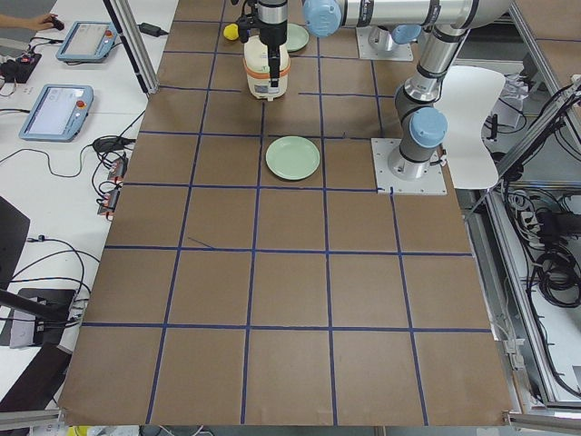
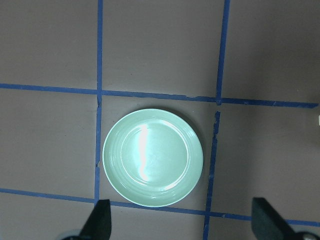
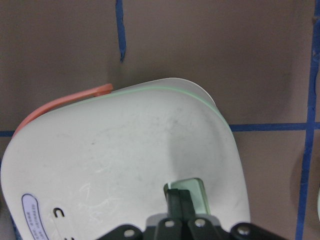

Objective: Press rice cooker button
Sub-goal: 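Press down on the green lid button with the closed right gripper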

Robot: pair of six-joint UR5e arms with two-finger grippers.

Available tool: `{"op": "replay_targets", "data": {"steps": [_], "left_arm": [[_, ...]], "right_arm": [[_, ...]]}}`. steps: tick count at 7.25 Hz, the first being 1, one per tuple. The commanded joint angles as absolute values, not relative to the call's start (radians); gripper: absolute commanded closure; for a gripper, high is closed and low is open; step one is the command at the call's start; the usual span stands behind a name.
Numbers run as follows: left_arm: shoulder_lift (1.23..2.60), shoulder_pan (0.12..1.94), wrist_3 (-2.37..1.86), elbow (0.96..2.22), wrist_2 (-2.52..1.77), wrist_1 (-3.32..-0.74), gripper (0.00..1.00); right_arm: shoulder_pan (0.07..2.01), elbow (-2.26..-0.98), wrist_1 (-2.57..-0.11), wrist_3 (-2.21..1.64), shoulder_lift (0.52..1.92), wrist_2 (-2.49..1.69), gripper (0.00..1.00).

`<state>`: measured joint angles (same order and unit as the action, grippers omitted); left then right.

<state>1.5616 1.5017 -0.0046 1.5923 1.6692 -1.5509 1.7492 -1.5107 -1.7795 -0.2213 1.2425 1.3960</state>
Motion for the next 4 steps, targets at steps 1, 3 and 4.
{"op": "replay_targets", "data": {"steps": [1, 3, 4], "left_arm": [[1.562, 1.502, -0.005, 1.592, 1.67, -1.551, 0.0], [1.562, 1.502, -0.005, 1.592, 1.671, -1.551, 0.0], [1.562, 1.502, -0.005, 1.592, 1.669, -1.551, 0.0]], "right_arm": [[1.75, -1.508, -1.779, -0.224, 1.244, 1.402, 0.94], [1.752, -1.487, -1.732, -0.236, 1.284, 1.407, 0.88], [1.752, -1.483, -1.711, -0.239, 1.329, 1.417, 0.82]]}}
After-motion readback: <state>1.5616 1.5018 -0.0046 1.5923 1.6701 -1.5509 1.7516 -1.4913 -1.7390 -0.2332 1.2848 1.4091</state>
